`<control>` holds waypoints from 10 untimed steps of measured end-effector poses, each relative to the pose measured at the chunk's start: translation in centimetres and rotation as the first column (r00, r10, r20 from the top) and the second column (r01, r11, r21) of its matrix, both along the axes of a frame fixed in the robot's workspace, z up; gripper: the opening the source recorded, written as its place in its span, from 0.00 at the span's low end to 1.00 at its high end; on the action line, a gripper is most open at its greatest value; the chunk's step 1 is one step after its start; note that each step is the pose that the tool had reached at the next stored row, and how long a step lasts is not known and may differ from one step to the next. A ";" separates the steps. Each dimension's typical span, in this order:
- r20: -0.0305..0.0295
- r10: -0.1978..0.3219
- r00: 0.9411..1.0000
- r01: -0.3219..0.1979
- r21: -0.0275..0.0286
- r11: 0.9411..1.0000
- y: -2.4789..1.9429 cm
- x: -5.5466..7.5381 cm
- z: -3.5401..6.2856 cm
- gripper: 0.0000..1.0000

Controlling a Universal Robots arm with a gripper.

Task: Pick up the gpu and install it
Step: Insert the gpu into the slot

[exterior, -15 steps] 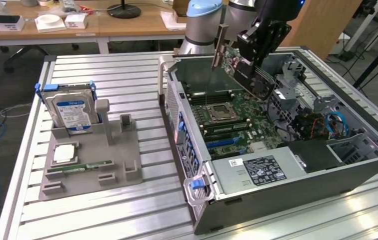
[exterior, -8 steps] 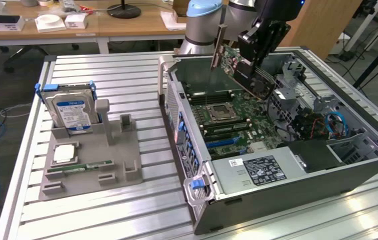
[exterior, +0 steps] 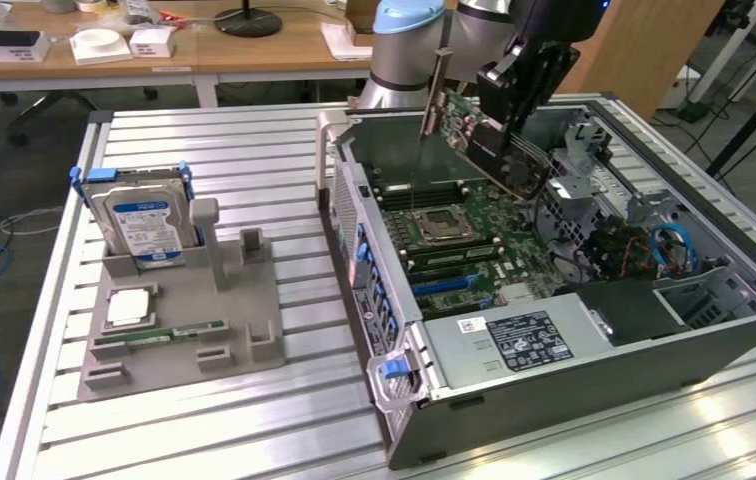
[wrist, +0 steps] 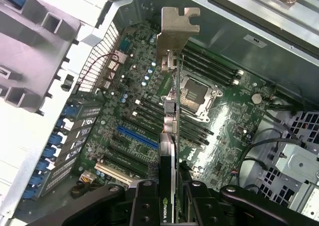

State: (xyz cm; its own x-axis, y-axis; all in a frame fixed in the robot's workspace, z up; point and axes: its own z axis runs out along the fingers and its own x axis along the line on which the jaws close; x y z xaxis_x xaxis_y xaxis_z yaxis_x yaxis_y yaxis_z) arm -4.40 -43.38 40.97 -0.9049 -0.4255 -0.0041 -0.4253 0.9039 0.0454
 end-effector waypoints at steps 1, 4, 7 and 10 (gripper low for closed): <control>0.000 0.003 1.000 -0.003 0.000 1.000 0.00 0.0 0.00 0.26; 0.000 0.012 1.000 -0.012 0.000 1.000 0.00 0.0 0.00 0.26; 0.000 0.022 1.000 -0.022 0.000 1.000 0.00 0.0 0.00 0.26; 0.000 0.032 0.999 -0.032 0.000 0.999 0.00 0.0 0.00 0.26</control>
